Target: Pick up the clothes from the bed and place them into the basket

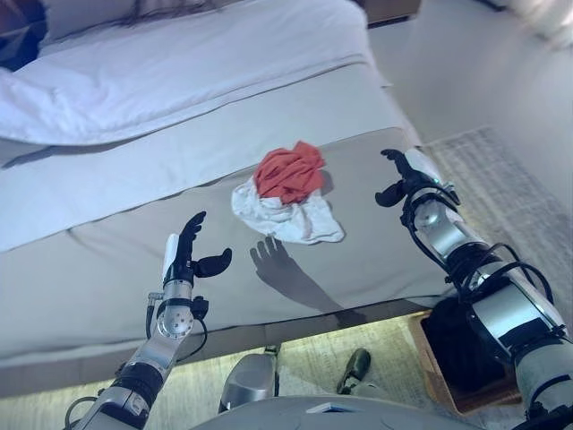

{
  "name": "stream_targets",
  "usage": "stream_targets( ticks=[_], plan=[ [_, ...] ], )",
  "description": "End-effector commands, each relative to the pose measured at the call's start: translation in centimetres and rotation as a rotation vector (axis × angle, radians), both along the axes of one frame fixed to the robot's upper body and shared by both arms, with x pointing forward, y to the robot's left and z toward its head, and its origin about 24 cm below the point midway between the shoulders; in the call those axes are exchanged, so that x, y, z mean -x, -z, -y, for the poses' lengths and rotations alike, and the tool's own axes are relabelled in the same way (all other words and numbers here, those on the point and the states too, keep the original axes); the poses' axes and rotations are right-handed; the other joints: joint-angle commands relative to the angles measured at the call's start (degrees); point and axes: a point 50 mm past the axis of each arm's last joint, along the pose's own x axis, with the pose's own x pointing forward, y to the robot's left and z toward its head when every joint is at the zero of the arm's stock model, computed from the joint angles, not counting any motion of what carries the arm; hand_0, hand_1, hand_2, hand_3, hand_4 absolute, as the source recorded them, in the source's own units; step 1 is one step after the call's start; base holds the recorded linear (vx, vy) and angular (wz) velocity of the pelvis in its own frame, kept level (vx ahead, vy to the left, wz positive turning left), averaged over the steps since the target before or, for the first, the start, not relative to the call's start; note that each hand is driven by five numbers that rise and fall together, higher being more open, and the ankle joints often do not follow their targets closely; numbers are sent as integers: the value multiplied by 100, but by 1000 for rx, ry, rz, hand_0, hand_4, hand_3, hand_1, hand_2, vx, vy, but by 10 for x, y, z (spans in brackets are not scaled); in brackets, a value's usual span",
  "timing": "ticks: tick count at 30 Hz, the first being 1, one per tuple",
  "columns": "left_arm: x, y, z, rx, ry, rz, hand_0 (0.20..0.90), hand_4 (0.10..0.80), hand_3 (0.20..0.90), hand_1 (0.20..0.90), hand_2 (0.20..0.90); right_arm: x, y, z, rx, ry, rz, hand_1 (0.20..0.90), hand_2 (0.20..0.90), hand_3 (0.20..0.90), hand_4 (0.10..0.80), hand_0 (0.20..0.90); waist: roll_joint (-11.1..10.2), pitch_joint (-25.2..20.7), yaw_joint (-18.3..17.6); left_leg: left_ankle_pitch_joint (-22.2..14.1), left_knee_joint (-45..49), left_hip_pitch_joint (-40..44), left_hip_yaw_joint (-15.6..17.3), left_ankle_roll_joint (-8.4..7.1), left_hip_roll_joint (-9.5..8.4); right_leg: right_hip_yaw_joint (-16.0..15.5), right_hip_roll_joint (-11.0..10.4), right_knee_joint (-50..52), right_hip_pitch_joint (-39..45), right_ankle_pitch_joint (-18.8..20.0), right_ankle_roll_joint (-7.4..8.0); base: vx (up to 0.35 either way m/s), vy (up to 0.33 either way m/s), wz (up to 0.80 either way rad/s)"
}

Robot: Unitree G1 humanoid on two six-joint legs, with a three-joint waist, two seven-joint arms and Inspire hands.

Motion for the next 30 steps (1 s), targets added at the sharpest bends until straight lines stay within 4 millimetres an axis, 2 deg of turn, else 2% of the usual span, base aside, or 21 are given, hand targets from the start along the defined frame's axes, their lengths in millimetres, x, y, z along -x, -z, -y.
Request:
stream_targets(
  ticks=[1,4,7,16,18,21,25,30],
  plan=[
    [-29,-52,0,3,60,265,900,800,900,900,900,-30,-65,-16,45,-47,164,900,900,900,800,900,-189,217,88,-448,78,90,32,-200,185,178,-347,741,211,-903,-85,24,67,22],
    [-30,-54,2,20,73,274,900,800,900,900,900,-30,-55,-19,24,-30,115,900,900,900,800,900,-142,334,173,-460,135,-19,-11,-160,128,147,-379,797,122,-901,-76,1,67,10],
    [-32,-60,7,43,89,310,900,800,900,900,900,-32,-55,-18,2,4,95,900,900,900,800,900,-53,533,223,-486,282,-210,-26,-109,59,153,-435,936,-66,-906,-64,-65,106,4],
    [-52,-93,27,106,119,482,900,800,900,900,900,-44,-92,-13,-18,80,167,900,900,900,800,900,193,1514,234,-705,1404,-1259,74,135,-305,296,-691,1825,-1046,-922,-45,-148,99,-4],
    [-55,-100,31,112,125,516,900,800,900,900,900,-46,-99,-14,-30,82,189,900,900,900,800,900,205,1664,250,-914,1760,-1461,60,167,-376,394,-747,2190,-1288,-1069,-14,-66,48,-6],
    [-57,-109,37,131,126,554,900,800,900,900,900,-49,-110,-19,-36,75,222,900,900,900,800,900,237,1666,292,-1206,2468,-2093,42,305,-481,483,-872,2872,-1928,-1212,-71,-89,92,2],
    [-56,-111,43,148,132,559,900,800,900,900,900,-53,-125,-27,-88,62,256,900,900,900,800,900,326,1666,354,-1549,3191,-2669,19,438,-556,573,-986,3581,-2490,-1431,-175,-61,90,-5],
    [-54,-110,44,164,122,546,900,800,900,900,900,-56,-141,-39,-150,12,286,900,900,900,800,900,405,1666,435,-1764,3683,-3048,22,504,-607,643,-1070,4147,-2886,-1644,-240,-20,52,4]
  ],
)
